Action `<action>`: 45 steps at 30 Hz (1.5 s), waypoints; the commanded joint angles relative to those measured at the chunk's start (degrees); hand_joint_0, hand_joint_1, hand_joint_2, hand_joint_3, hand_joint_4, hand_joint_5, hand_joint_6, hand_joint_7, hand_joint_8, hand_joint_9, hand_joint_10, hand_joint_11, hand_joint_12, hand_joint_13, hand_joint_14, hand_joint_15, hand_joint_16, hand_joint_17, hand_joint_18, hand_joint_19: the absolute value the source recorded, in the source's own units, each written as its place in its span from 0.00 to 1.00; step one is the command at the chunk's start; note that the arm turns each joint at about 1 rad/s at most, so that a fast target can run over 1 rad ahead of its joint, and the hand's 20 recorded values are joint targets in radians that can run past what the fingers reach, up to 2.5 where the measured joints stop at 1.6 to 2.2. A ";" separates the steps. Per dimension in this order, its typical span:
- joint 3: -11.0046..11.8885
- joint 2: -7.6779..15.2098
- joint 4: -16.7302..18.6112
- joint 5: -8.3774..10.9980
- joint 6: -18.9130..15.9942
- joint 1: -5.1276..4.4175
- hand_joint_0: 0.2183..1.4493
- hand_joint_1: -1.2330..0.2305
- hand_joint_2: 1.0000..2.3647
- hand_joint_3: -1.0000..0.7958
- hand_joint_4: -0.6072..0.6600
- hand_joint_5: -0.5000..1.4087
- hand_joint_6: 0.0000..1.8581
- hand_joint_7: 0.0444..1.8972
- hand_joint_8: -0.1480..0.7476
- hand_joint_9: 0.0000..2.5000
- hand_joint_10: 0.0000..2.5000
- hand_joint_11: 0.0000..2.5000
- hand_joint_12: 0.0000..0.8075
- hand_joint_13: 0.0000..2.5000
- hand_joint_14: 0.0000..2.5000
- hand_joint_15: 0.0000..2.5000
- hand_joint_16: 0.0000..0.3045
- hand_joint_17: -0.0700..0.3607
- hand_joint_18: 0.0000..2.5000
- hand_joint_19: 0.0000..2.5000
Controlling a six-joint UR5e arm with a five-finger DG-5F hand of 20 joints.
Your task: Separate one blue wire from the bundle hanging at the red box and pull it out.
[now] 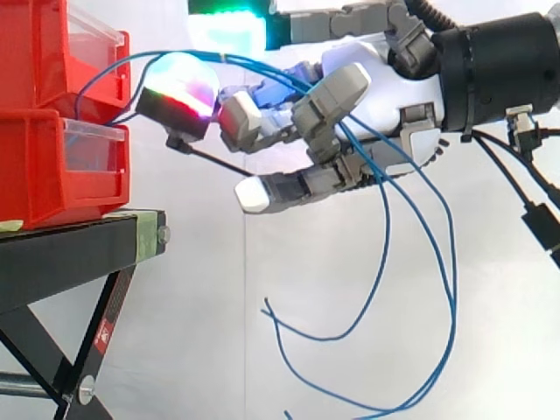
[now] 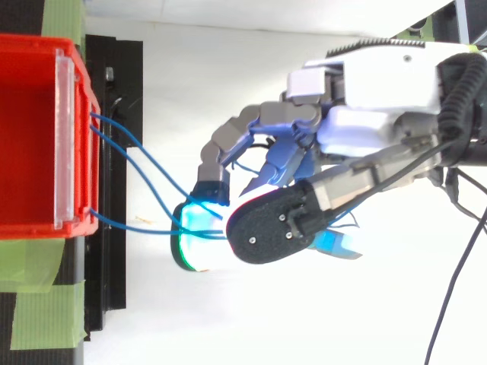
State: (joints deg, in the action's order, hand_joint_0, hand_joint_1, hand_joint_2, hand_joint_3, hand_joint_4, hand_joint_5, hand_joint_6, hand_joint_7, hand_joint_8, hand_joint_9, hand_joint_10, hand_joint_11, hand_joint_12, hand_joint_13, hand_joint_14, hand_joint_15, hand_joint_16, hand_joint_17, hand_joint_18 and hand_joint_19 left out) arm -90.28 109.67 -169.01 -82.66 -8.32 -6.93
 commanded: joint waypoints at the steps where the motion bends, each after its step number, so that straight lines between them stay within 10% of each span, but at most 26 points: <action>1: -0.07 -1.13 -0.53 0.66 2.87 0.26 0.32 0.41 0.01 0.51 0.63 0.16 0.48 0.40 0.60 0.38 0.00 0.45 0.54 0.64 0.00 0.56 0.22 0.51 0.32 0.15; 19: 1.86 -1.30 -2.82 1.63 15.44 0.87 0.33 0.40 0.01 0.48 0.63 0.16 0.48 0.41 0.58 0.38 0.00 0.45 0.50 0.63 0.00 0.56 0.21 0.49 0.31 0.16; 45: 2.04 -3.32 -5.81 1.63 18.60 1.22 0.32 0.42 0.01 0.46 0.63 0.16 0.48 0.40 0.56 0.37 0.00 0.45 0.49 0.62 0.00 0.56 0.20 0.48 0.29 0.17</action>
State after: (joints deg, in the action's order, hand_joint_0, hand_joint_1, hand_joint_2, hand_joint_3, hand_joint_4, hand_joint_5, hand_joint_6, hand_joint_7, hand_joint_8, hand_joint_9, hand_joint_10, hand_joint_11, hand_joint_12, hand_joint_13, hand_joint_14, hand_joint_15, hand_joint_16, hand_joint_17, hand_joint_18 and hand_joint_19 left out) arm -88.24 106.64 -174.63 -81.04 10.16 -5.80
